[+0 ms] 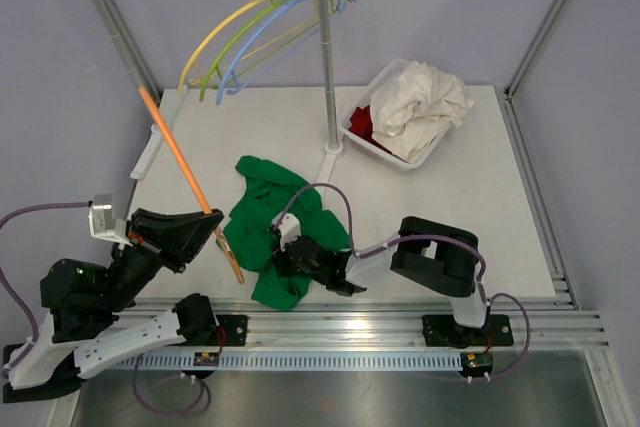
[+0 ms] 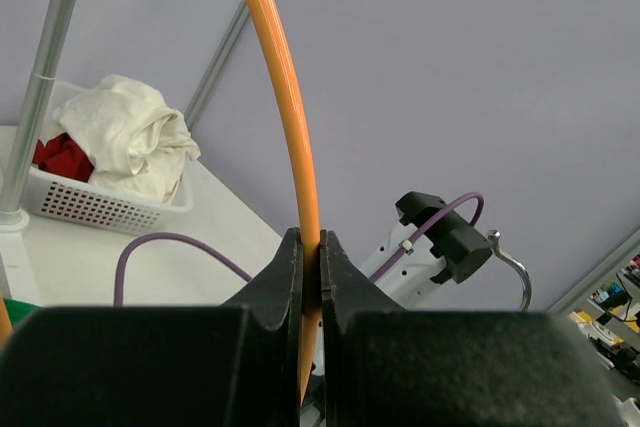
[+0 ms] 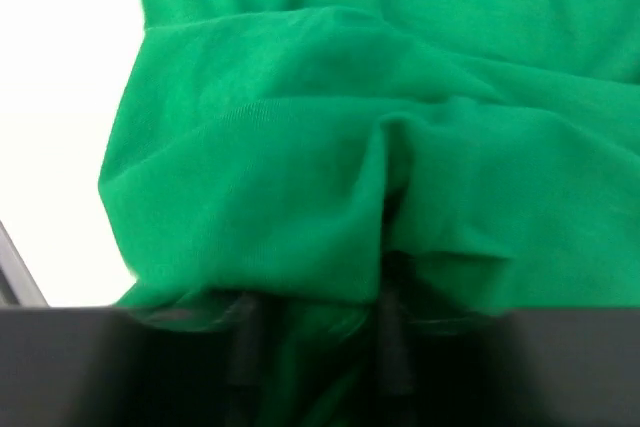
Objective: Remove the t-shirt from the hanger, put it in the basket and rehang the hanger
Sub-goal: Place the tshirt into the basket
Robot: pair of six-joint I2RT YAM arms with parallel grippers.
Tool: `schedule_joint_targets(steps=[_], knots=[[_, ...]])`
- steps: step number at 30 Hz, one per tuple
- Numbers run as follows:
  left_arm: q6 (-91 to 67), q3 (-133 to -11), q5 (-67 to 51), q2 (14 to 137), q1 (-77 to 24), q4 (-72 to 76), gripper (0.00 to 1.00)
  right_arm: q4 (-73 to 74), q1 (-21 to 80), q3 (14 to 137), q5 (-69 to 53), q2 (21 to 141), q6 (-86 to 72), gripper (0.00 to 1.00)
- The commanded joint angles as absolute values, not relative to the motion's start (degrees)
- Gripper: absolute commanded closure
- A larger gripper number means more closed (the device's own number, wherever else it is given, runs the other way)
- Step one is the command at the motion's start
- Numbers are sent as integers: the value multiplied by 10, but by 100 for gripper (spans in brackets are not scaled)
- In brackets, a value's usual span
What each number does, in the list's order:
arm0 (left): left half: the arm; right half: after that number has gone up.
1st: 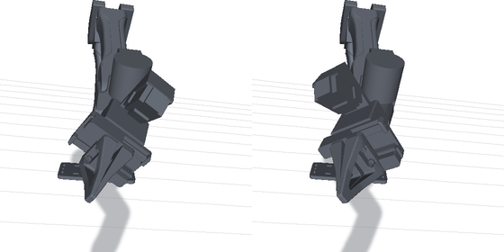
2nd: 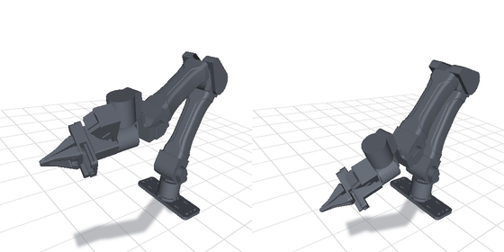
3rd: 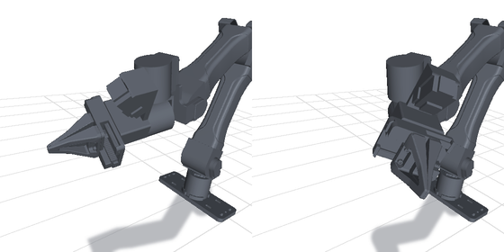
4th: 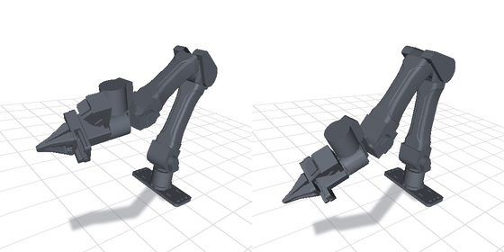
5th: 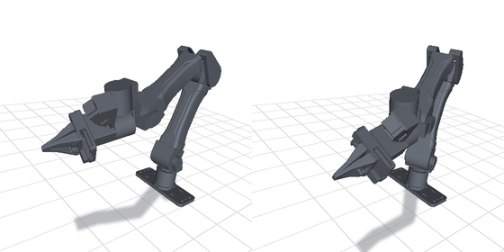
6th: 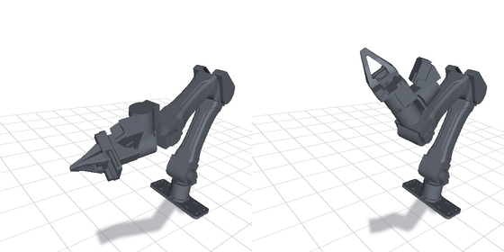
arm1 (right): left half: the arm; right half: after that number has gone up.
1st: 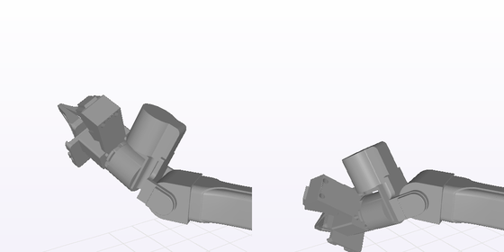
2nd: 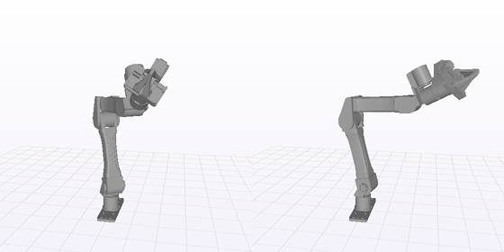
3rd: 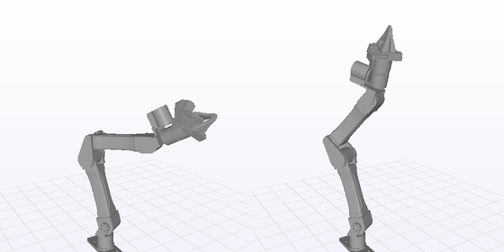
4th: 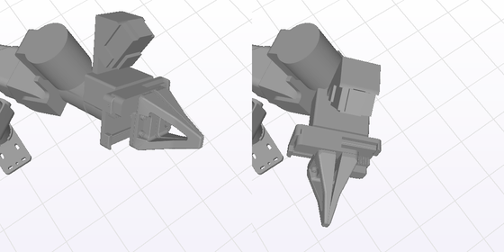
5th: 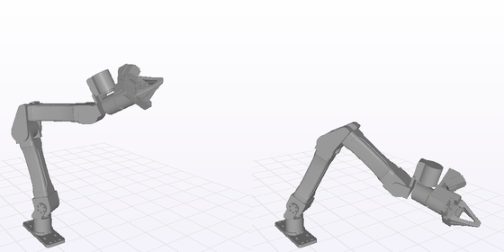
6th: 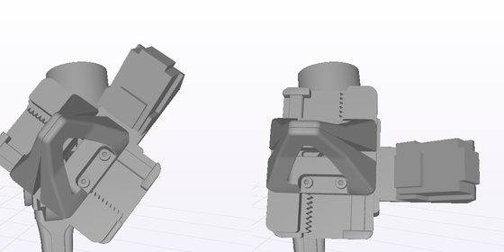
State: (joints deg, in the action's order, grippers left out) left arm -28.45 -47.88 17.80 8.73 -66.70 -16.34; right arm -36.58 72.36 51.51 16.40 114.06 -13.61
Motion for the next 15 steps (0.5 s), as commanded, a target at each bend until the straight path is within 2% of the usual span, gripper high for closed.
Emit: schedule_joint_targets(steps=[1, 2, 3, 12, 15], knots=[[-273, -466, 185, 60, -668, -142, 100, -290, 724, 455, 189, 1123, -162, 74], [-274, -461, 180, 55, -669, -143, 100, -287, 724, 433, 199, 1081, -163, 94], [-275, -454, 179, 48, -669, -142, 100, -271, 725, 424, 222, 1058, -163, 98], [-281, -417, 169, 21, -669, -125, 100, -142, 702, 409, 411, 730, -127, 100], [-281, -417, 165, 17, -668, -123, 100, -84, 638, 465, 383, 661, -124, 100]])
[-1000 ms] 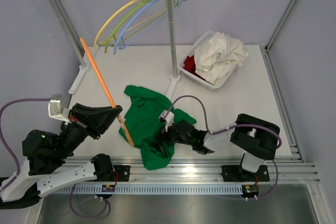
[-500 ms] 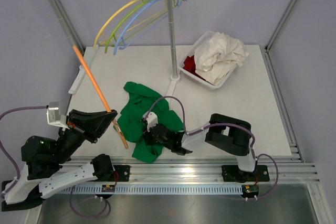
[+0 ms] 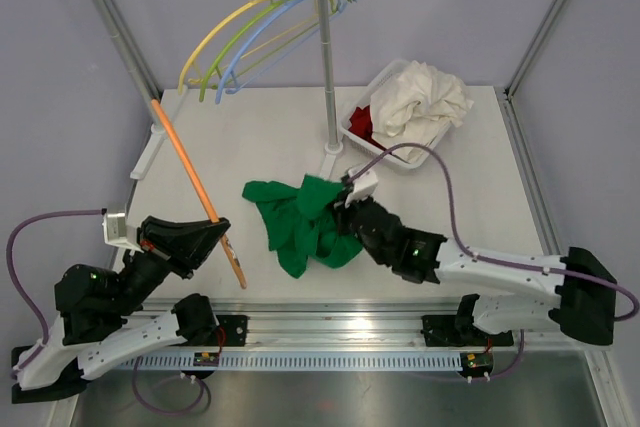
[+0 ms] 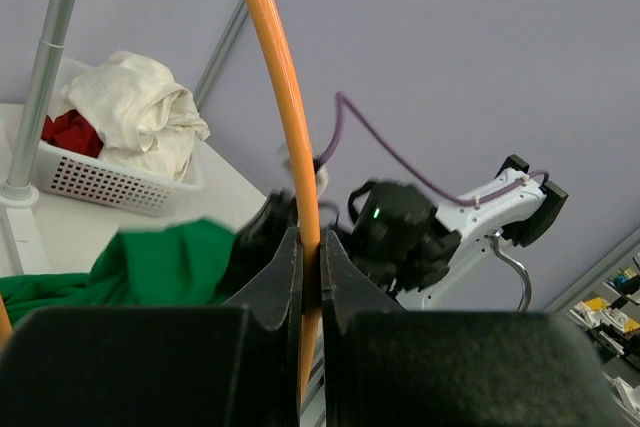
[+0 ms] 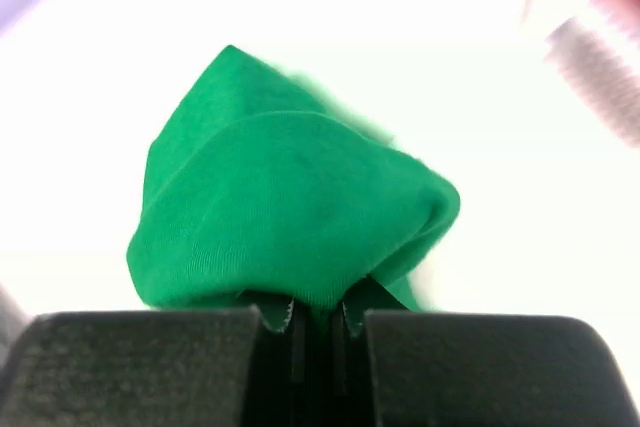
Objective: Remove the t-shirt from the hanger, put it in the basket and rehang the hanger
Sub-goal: Place the tshirt into the basket
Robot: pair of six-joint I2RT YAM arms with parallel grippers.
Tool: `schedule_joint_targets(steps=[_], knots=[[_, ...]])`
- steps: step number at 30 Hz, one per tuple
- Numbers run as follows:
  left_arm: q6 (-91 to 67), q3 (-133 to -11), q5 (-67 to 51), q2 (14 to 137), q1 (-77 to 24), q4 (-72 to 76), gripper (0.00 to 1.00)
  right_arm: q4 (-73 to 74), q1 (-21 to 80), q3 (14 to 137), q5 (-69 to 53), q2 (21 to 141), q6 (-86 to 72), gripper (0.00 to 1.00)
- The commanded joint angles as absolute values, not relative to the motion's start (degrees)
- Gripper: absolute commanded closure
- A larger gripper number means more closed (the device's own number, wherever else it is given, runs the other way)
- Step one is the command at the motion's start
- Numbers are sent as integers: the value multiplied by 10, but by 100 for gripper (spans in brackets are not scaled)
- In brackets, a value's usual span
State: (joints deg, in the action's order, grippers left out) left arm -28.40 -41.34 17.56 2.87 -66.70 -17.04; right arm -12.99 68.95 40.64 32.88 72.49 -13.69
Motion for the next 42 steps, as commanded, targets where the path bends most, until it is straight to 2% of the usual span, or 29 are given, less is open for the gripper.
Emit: schedule_joint_targets(steps=[1, 6, 7, 16, 19, 26, 31, 38, 42], knots=[[-282, -417, 163, 17, -669, -124, 100, -68, 626, 503, 386, 652, -119, 100], [-281, -416, 163, 12, -668, -127, 100, -12, 562, 619, 379, 609, -87, 100], [-281, -416, 164, 11, -669, -128, 100, -4, 552, 675, 372, 611, -89, 100], [-281, -417, 161, 18, -669, -123, 100, 154, 489, 1066, 375, 758, -44, 100], [-280, -421, 159, 21, -668, -124, 100, 175, 443, 1113, 344, 782, -54, 100], [-281, -417, 155, 27, -668, -120, 100, 195, 294, 1098, 244, 832, -145, 100], [-281, -415, 158, 24, -669, -121, 100, 187, 152, 1056, 108, 909, -263, 100], [-281, -412, 155, 26, -669, -117, 100, 144, 127, 997, 75, 1010, -306, 100], [-281, -407, 156, 21, -668, -113, 100, 70, 127, 888, 82, 1066, -326, 100]])
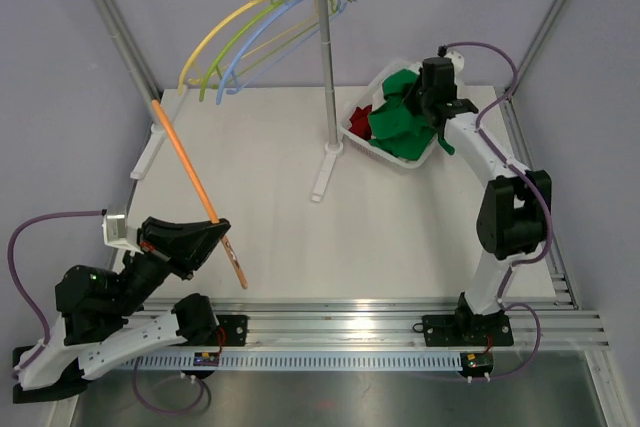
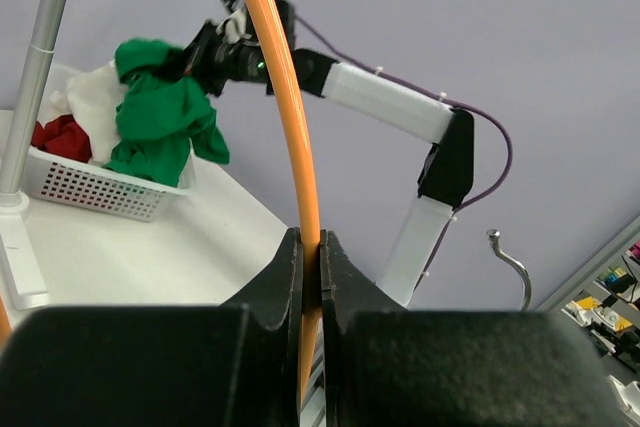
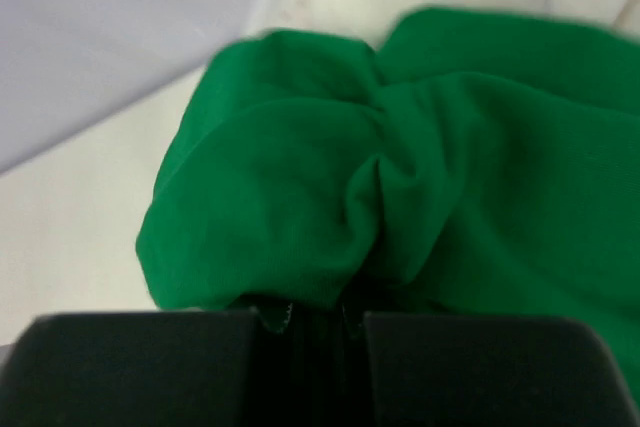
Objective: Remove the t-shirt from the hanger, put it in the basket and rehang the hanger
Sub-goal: Place the tshirt into the basket, then pass the hanger from the left arm to the right
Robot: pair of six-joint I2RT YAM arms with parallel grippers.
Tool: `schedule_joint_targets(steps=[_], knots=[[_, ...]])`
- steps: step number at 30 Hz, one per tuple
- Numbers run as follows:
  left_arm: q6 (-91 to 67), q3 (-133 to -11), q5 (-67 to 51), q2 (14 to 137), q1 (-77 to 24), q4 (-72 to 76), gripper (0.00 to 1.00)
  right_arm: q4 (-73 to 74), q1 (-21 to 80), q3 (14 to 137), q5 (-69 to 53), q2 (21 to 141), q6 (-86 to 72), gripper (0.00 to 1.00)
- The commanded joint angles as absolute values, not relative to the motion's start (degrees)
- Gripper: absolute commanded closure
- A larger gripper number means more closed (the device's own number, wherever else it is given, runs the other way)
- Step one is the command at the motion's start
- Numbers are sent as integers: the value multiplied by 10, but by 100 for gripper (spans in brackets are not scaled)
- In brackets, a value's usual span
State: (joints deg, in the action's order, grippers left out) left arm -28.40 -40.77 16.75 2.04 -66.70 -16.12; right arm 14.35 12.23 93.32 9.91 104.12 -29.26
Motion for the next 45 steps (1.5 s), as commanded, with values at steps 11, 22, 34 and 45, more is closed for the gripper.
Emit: schedule_joint_targets(steps=[11, 22, 34, 45], knots=[[-287, -402, 163, 14, -664, -110, 100, 264, 140, 1002, 190, 1253, -348, 98], [-291, -396, 173, 14, -663, -105, 100, 200, 162, 949, 170, 1040, -275, 21], [-301, -389, 176, 21, -663, -84, 100, -153, 214, 637, -183, 755, -149, 14], [-332, -345, 155, 26, -662, -3, 100, -466, 355, 433, -540, 664, -213, 16]])
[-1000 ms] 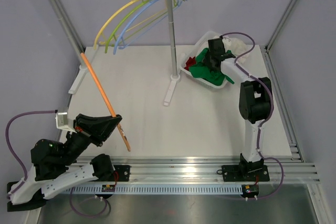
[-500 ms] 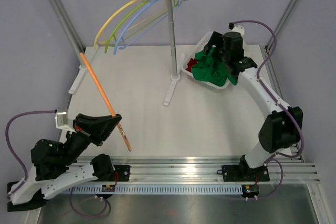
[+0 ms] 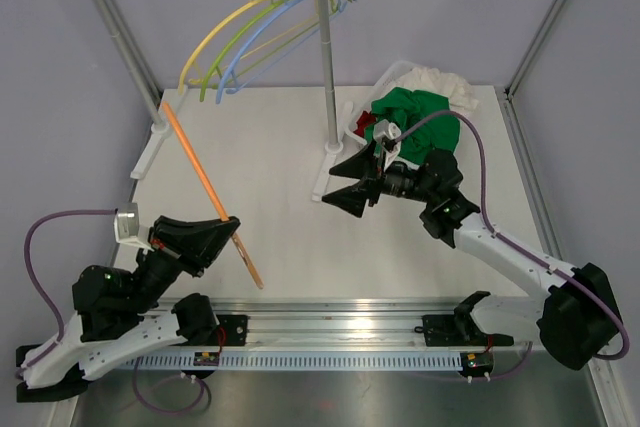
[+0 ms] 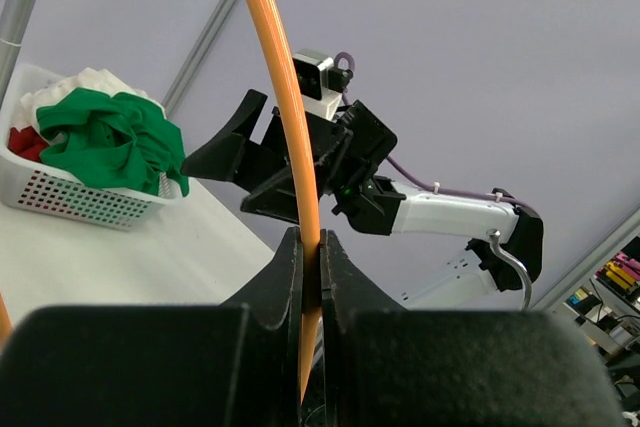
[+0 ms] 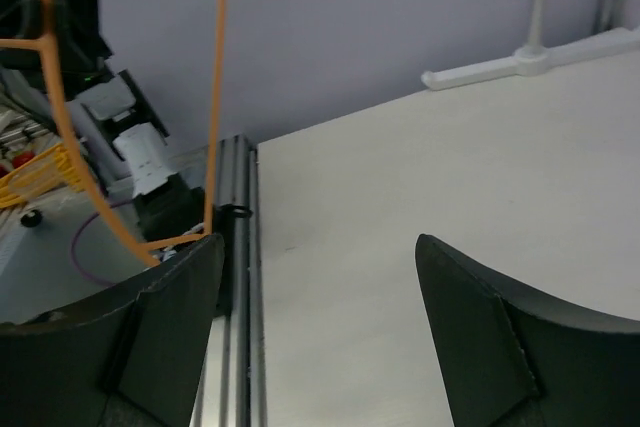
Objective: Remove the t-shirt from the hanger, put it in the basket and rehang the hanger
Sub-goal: Pass the hanger from the left arm to the right
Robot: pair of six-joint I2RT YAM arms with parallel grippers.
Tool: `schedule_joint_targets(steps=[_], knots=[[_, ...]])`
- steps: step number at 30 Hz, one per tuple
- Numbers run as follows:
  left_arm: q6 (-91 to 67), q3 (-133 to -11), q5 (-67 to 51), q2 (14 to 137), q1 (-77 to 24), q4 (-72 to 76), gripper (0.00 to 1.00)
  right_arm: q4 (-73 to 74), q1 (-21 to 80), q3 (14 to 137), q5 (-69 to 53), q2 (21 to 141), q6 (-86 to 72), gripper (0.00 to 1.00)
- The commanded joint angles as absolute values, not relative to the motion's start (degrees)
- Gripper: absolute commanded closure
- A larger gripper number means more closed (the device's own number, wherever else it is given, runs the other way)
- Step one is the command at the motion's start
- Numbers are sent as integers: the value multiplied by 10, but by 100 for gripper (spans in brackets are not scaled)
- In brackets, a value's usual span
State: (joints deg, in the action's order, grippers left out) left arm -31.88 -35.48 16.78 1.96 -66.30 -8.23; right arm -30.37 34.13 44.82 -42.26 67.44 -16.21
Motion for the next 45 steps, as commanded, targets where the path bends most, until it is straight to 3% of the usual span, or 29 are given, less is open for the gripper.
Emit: schedule_joint_targets(steps=[1, 8, 15, 20, 28, 39, 42, 45], knots=[[-332, -343, 156, 27, -663, -3, 100, -479, 366, 429, -541, 665, -227, 16], [-337, -330, 149, 60, -662, 48, 100, -422, 489, 453, -495, 684, -175, 20], [-323, -329, 155, 101, -662, 77, 100, -422, 547, 461, -410, 722, -150, 27], [-313, -330, 154, 129, -663, 89, 100, -446, 576, 483, -419, 772, -162, 31], [-308, -323, 162, 123, -663, 93, 100, -443, 606, 506, -425, 800, -155, 57], [-300, -321, 165, 109, -662, 90, 100, -425, 618, 494, -431, 773, -140, 42], [-301, -315, 163, 112, -662, 101, 100, -417, 618, 497, -432, 773, -145, 46], [-300, -313, 164, 120, -662, 109, 100, -432, 624, 503, -439, 782, -158, 58]])
